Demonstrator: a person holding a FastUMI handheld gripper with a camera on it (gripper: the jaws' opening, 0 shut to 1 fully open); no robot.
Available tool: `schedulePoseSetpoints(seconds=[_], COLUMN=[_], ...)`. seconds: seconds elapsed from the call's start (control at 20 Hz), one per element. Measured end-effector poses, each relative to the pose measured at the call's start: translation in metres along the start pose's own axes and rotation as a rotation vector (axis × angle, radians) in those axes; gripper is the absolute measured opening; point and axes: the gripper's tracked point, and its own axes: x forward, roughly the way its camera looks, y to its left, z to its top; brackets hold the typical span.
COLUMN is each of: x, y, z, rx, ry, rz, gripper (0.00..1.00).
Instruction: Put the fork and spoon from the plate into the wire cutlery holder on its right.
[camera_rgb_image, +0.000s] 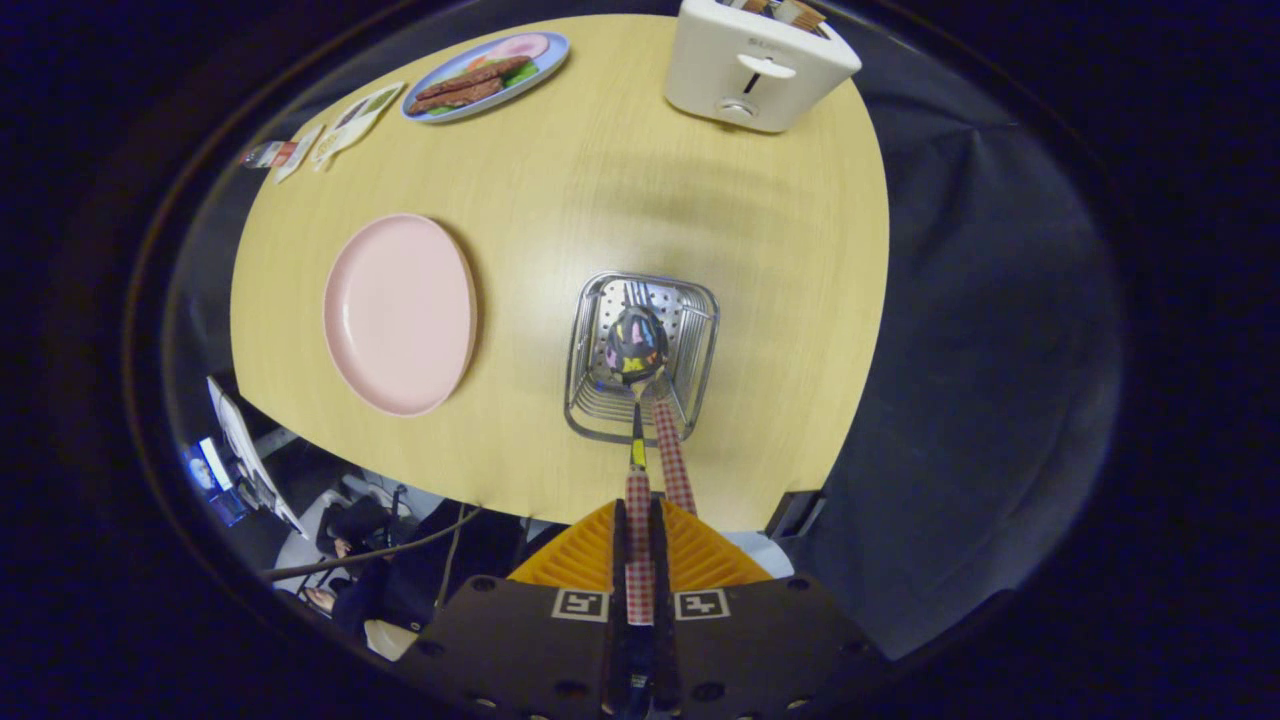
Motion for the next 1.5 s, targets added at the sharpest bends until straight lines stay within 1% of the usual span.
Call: schedulePoseSetpoints(seconds=[0.2, 0.35, 0.45, 0.65, 0.8, 0.9, 1.0, 1.05, 1.15, 1.2, 1.3, 1.35, 1.45, 1.5], x=[0.001, -0.002, -0.006, -0.014, -0.022, -0.029, -0.043, -0.050, -0.067, -0.075, -0.087, -0.092, -0.099, -0.103], y=[0.000, -0.003, -0.002, 0.004, 0.005, 0.011, 0.022, 0.022, 0.027, 0.031, 0.050, 0.060, 0.079, 0.085], z=[0.007, 0.016, 0.019, 0.027, 0.030, 0.036, 0.046, 0.052, 0.061, 0.063, 0.058, 0.055, 0.053, 0.052], rx=[-0.027, -0.048, -0.068, -0.060, -0.040, 0.001, 0.062, 0.080, 0.098, 0.097, 0.118, 0.134, 0.160, 0.162], ry=[0.028, -0.018, -0.046, -0.148, -0.227, -0.308, -0.429, -0.501, -0.648, -0.706, -0.792, -0.823, -0.887, -0.923], rz=[-0.014, -0.042, -0.043, -0.034, -0.030, -0.001, 0.039, 0.035, 0.016, 0.009, 0.027, 0.044, 0.071, 0.070], gripper=[0.09, 0.09, 0.14, 0.14, 0.20, 0.21, 0.21, 0.28, 0.33, 0.38, 0.48, 0.51, 0.67, 0.76])
